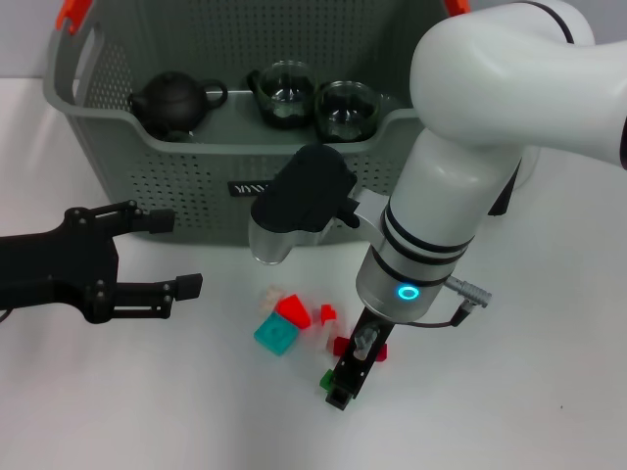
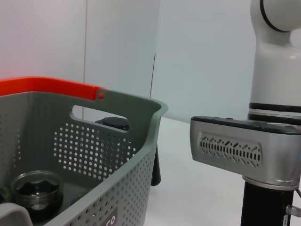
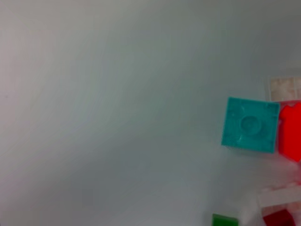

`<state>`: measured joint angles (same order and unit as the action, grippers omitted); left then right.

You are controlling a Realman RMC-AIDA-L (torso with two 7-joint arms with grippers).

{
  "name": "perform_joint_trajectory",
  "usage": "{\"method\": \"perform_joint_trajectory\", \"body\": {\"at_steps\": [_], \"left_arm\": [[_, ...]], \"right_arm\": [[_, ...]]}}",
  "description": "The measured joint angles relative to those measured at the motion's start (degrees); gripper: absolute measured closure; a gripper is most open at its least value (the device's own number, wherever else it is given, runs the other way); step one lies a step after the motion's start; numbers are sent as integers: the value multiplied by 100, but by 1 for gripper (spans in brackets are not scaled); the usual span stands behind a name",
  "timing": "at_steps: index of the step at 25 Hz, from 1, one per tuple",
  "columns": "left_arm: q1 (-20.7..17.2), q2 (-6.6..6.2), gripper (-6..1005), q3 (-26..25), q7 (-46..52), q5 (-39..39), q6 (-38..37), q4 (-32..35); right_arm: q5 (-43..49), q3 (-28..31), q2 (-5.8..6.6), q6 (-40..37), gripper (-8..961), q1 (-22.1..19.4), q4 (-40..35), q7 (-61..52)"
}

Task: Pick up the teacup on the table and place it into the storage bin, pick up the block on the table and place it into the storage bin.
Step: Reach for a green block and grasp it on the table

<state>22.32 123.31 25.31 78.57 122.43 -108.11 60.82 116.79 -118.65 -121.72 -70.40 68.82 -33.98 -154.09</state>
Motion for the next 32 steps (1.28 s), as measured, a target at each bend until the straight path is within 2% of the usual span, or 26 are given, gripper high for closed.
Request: {"method": "perform_joint_trajectory", "body": {"at_steps": [8,32], "left_arm": [[6,0,108,0,0,-13,0,0],[35,-10,108,19,-29,-10,41,-78]], "right_arm": [[-26,0,0,49,530,0,-3,28],[-16,-42,0,154,533,-45,16,225]]}}
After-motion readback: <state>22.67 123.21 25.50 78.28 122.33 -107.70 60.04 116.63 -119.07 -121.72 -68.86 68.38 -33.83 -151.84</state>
